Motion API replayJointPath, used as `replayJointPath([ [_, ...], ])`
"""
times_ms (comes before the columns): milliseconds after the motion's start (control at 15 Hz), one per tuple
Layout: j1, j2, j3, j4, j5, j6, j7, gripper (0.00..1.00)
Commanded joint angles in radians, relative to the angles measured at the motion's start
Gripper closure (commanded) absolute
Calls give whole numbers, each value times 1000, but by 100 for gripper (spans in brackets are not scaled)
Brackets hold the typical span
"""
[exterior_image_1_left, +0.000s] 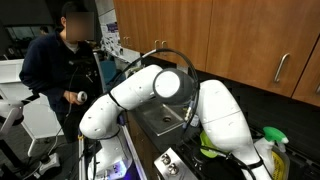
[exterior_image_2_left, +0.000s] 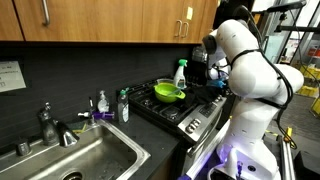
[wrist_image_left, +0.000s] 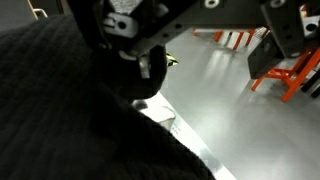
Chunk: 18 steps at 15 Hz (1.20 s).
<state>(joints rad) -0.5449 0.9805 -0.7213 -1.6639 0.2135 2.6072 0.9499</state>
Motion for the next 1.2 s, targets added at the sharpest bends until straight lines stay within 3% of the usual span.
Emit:
replayJointPath([
  [0,-72,16,35,72,9,-95,-1,0],
  [133,-120,7,71,101,9,-153,-31,0],
  [400,-235,-73,189,96,7,-237,-248,0],
  [667,-288,-152,248,14,-15,-176,-488,0],
  [1133,-355,-202,322,-7,-57,-189,-860,0],
])
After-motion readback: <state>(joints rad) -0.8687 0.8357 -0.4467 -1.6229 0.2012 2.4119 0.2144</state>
